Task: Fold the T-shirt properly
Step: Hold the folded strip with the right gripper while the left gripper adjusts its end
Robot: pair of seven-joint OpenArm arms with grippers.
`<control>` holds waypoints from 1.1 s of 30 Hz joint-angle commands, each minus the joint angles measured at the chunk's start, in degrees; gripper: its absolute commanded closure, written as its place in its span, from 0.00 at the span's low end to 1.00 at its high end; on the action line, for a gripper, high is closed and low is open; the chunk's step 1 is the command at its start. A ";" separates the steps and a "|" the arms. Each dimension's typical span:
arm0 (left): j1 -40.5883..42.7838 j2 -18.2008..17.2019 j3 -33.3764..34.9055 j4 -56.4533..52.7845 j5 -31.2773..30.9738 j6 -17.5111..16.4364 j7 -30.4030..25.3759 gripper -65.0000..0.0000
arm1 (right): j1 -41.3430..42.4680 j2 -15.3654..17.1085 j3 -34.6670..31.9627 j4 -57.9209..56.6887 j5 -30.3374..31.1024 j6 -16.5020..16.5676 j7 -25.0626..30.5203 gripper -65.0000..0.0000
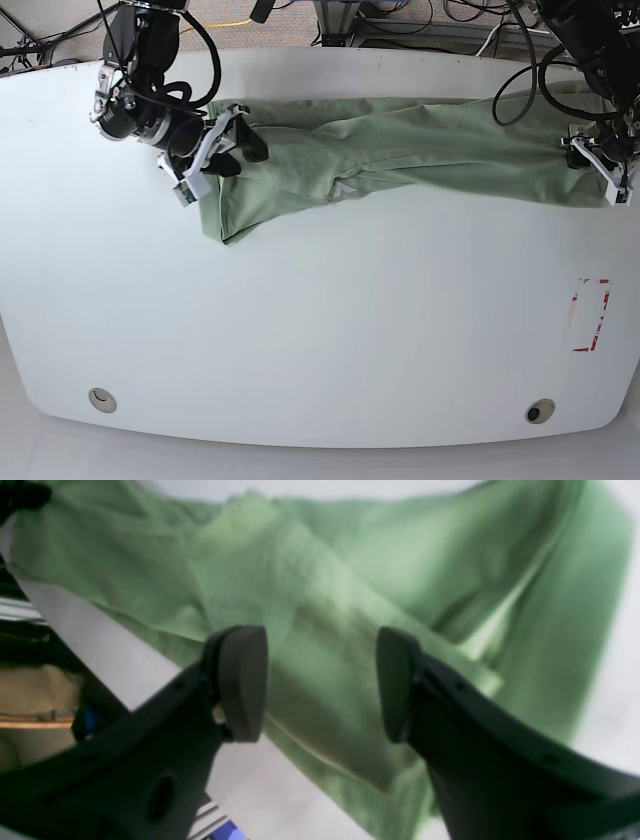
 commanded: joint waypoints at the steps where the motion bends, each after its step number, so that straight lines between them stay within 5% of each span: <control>1: -1.75 -1.38 -1.26 3.17 -4.75 -0.01 1.49 0.39 | 1.33 0.39 -1.43 -1.67 -0.27 0.14 3.39 0.49; 6: -2.11 -1.73 -4.34 4.22 -12.22 -0.01 5.97 0.38 | 1.86 0.74 -4.77 -7.91 -4.49 0.14 8.31 0.49; 14: -0.26 -4.72 -8.03 3.96 -22.50 -0.01 10.63 0.22 | 2.39 0.83 -5.65 -12.31 -8.44 0.14 11.39 0.49; 33: 2.82 -11.22 -9.17 -12.13 -24.79 -0.01 4.74 0.21 | 2.39 1.97 -5.65 -12.49 -8.35 0.14 11.39 0.49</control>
